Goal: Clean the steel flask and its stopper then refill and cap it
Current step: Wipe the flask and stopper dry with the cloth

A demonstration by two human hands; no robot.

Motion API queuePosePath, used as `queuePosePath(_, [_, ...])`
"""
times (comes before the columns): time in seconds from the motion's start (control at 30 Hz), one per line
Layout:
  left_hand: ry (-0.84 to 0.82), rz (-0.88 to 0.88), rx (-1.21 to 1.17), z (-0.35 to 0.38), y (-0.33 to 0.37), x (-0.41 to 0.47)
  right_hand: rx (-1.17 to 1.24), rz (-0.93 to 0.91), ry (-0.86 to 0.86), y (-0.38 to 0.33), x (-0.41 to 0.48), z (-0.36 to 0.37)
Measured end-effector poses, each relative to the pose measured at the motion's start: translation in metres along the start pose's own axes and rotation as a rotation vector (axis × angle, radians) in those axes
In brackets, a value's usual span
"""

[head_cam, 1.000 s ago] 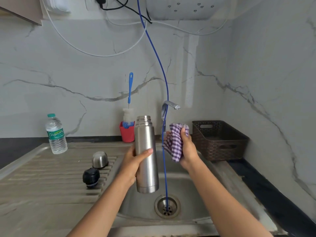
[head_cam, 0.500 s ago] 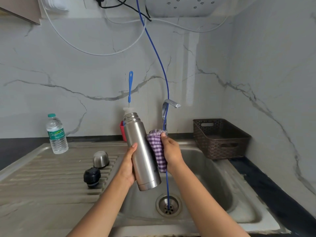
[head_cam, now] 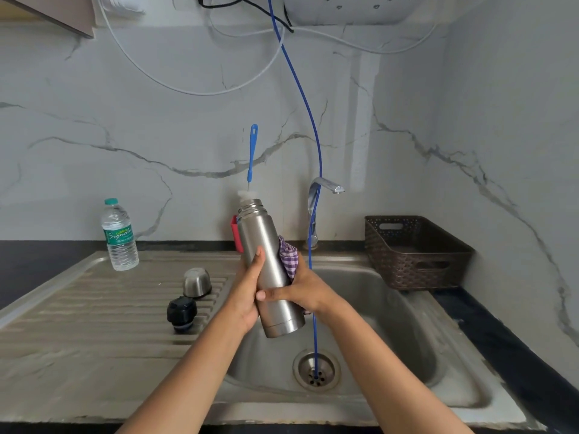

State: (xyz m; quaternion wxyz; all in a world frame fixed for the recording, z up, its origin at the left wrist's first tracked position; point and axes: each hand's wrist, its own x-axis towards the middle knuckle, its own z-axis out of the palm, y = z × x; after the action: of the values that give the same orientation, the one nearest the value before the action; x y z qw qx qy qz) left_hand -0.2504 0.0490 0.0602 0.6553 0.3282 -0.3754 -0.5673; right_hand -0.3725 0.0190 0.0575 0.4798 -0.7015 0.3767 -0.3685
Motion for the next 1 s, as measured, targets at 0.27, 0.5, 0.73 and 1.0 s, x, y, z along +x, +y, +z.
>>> queuePosePath(0.27, [0.069, -0.149, -0.151, -0.018, 0.008, 0.015, 0.413, -0.004, 0.009, -0.002, 0.0, -0.008])
queuePosePath(0.5, [0.228, -0.037, -0.044, -0.028, 0.011, 0.025, 0.658, 0.105, 0.05, 0.003, -0.001, -0.019])
queuePosePath(0.73, [0.301, 0.203, 0.46, -0.011, 0.055, 0.023, 0.584, 0.047, -0.022, 0.006, -0.001, -0.021])
queuePosePath(1.0, [0.077, -0.087, 0.77, -0.002, 0.095, 0.035, 0.49, 0.018, -0.105, -0.001, 0.008, 0.001])
